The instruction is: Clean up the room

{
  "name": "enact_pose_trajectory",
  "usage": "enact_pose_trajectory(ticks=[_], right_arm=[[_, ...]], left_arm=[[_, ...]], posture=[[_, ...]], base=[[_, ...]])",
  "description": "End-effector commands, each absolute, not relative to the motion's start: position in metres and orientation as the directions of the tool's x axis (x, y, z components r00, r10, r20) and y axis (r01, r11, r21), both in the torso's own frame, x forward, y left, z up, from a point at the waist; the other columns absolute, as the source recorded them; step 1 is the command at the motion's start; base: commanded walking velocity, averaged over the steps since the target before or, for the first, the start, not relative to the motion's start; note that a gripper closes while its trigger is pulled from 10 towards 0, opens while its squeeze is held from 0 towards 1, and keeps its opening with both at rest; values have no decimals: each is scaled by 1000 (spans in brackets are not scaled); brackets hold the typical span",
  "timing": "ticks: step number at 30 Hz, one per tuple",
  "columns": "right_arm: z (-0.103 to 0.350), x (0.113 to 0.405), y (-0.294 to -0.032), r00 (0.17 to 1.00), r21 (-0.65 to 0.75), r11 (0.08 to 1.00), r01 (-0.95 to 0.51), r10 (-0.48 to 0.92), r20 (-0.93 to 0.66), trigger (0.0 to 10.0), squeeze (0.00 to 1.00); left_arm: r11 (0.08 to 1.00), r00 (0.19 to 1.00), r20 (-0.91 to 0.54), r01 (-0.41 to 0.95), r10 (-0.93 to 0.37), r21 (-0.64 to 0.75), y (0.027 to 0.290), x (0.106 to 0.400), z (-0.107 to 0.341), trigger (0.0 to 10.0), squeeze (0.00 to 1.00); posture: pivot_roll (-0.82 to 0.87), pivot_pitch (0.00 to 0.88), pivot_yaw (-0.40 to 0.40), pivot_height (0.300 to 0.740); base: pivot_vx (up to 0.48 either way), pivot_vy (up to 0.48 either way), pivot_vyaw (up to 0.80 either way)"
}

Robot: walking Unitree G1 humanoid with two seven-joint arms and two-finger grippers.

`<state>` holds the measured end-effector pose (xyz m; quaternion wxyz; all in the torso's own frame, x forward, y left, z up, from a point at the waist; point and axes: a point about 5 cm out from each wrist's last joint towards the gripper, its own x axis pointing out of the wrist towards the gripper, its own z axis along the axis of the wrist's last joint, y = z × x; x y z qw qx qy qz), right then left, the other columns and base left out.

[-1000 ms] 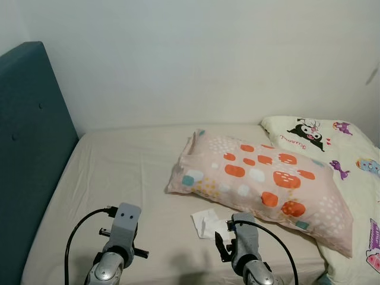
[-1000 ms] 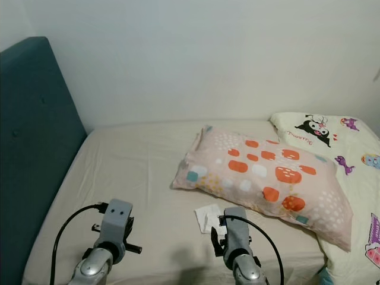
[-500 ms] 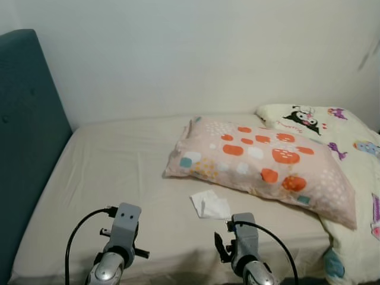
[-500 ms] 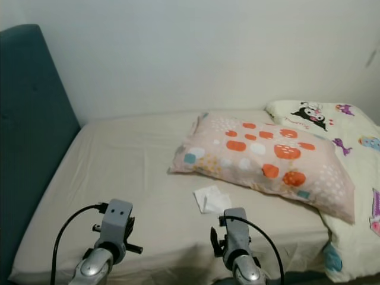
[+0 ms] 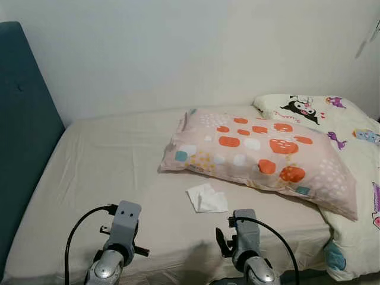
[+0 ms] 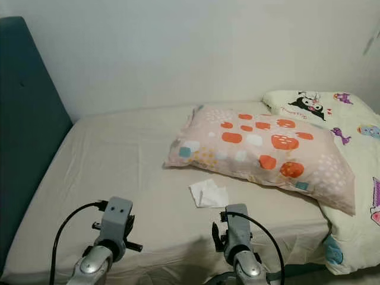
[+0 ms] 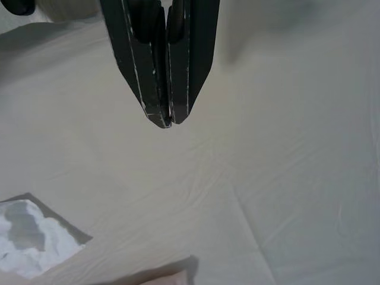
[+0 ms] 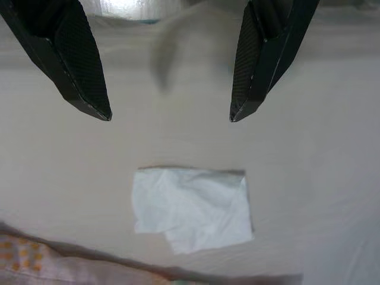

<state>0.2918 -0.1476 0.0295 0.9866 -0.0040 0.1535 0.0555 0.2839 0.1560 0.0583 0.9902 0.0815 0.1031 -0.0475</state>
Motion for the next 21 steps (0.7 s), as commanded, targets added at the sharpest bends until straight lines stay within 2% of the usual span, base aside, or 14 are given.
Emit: enact_pose_trajectory(ticks=[1, 7, 21], right_arm=[[28, 292, -148, 943, 26, 994, -108, 111, -313, 10000, 0], [35, 301, -149, 948, 14, 993, -118, 117, -297, 10000, 0], [47, 315, -158, 953, -15, 991, -131, 122, -277, 10000, 0]], left_arm=[[980, 969, -236, 109, -68, 166, 162, 279, 55, 10000, 0], [981, 970, -232, 113, -74, 158, 166, 277, 57, 10000, 0], [979, 968, -231, 134, -96, 152, 170, 277, 61, 10000, 0]], posture=[[78, 147, -10, 617], [80, 157, -7, 597], [86, 155, -21, 597]], base=[[0, 0, 0], [0, 0, 0], [0, 0, 0]])
